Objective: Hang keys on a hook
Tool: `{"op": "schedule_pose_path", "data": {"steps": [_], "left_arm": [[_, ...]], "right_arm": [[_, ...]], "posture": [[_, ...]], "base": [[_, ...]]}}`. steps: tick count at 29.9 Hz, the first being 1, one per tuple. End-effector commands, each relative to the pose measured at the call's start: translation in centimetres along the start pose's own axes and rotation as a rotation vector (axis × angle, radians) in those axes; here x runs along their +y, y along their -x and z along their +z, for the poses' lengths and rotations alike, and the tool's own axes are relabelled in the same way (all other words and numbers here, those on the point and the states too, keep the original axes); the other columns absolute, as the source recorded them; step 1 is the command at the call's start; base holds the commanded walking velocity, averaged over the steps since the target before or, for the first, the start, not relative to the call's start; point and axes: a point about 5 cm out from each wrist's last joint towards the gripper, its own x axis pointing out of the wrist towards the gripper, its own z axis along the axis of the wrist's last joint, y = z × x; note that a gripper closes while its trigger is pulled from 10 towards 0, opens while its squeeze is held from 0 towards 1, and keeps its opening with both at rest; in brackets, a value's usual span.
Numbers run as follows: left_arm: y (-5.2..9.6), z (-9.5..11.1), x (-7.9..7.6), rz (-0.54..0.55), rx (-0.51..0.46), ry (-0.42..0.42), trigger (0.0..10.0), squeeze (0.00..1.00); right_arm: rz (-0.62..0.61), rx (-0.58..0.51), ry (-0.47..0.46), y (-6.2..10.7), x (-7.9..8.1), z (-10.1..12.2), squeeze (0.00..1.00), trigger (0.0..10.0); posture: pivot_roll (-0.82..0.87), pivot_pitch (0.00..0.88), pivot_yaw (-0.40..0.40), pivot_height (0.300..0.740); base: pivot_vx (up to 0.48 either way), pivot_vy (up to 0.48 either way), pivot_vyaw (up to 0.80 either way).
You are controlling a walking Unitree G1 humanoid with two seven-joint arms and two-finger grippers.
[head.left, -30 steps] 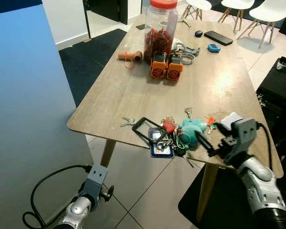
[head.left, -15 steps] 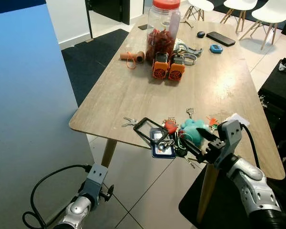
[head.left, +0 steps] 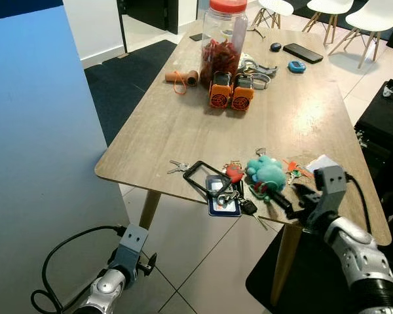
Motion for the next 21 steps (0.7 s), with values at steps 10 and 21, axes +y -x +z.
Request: {"op": "schedule_pose_path", "data": {"steps": [10, 21], "left_arm": [[0.2, -0.3, 0.2, 0.000, 0.009, -0.012, 10.0, 0.00], [0.1, -0.2, 0.0, -0.002, 0.000, -0.016, 10.0, 0.00]], "right_arm": [[-0.105, -0.231, -0.079, 0.8, -2.3, 3.5, 0.00, 10.0], [0.004, -0.131, 0.055, -0.4, 0.2, 2.2, 0.00, 10.0]], "posture": [[0.07, 0.049, -0.026, 0.740], [0.07, 0.049, -0.025, 0.740]], "base": [[0.000, 0.000, 0.00], [0.000, 0.000, 0.00]]}}
